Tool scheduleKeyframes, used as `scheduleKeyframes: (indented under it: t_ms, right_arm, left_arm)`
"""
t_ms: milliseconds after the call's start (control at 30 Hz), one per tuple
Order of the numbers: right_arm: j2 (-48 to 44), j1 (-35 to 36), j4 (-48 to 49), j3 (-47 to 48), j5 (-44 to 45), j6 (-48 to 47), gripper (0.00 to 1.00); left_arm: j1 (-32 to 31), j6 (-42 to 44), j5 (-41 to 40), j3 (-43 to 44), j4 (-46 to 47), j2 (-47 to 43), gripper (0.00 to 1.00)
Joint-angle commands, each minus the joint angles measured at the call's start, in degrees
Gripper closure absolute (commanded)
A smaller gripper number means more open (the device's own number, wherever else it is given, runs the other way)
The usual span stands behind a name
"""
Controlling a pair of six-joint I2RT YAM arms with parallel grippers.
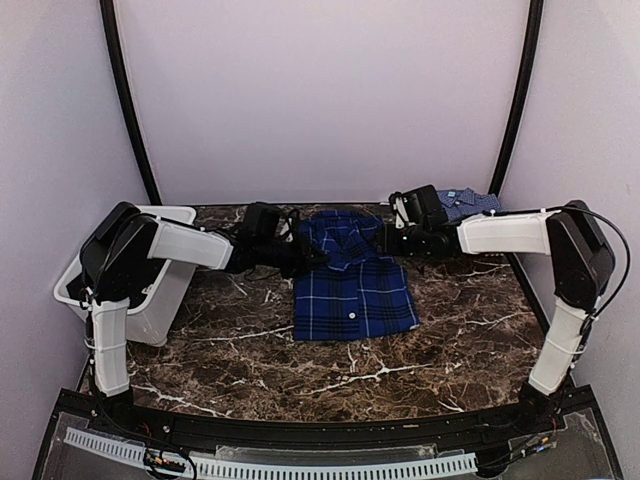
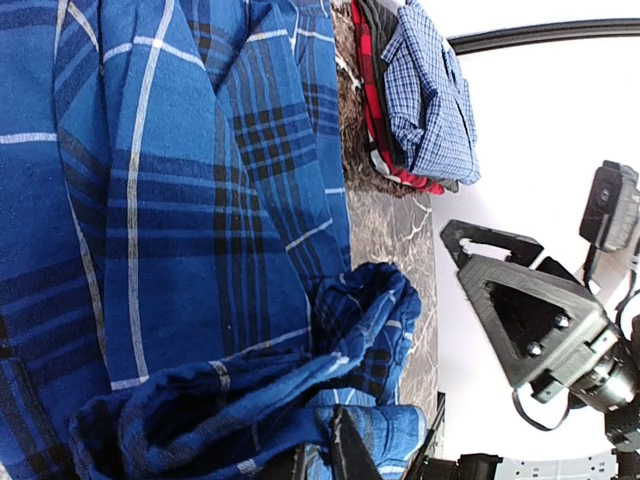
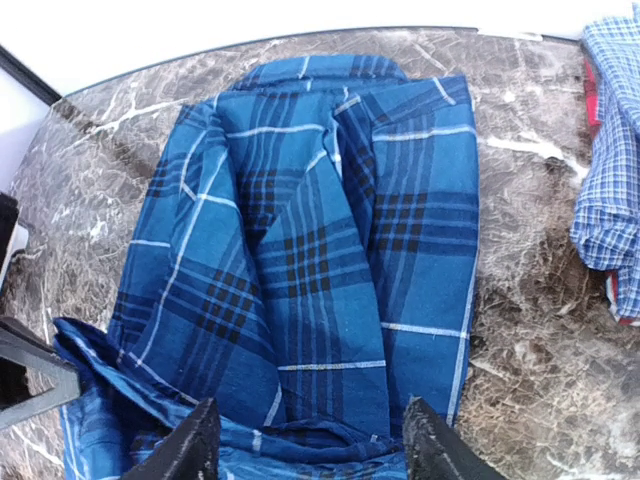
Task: Fold and stack the long sleeve shirts
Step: Smooth out the 2/3-rectangle-folded shirt at the center of the board.
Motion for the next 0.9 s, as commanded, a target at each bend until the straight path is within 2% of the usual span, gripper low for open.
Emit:
scheduleKeyframes:
  t_ms: [0,67,133,267,433,567,700,867]
  right_arm:
    - [-3.6,-0.15,-2.15,1.31,0.95,-2.11,0.37]
    - [-4.79,-0.15,-2.41,0.49,0.23,-2.14,0.38]
    - [-5.98,0.0,-2.11,-1.04,-2.05,-1.75,0.47]
    - [-7.67,0.93,-0.59,-5.34,-5.32,-1.12,0.6]
    - [-4.21,2.53,-0.01,-6.23,-9.37,-2.36,0.75]
    - [0.69,3.21,0.49,-3.2,-12.73,-4.27,0.76]
    - [8.08,3.27,-1.82,5.44,-15.84,-7.39,0.75]
    - [15.59,3.43,-2.79,13.68,-20.11,-8.36,0.68]
  left_arm:
    - [0.49,1.81,-1.99,1.94,1.74,0.07,0.91]
    - [0.58,1.91,-2.26,1.96,1.64,0.17,0.91]
    - [0.61,1.88,-2.38,1.9,1.62,0.23,0.91]
    - [0.61,1.47,-3.61,1.27,0.55,-0.12,0.91]
    - [0.61,0.8,-5.75,-0.19,1.32,-0.88,0.92]
    - [0.61,0.39,-5.9,-0.76,2.27,-0.92,0.92]
    - [0.61,0.18,-6.13,-1.28,2.69,-1.05,0.92]
    - [0.67,0.42,-7.05,-1.79,2.74,-1.19,0.9]
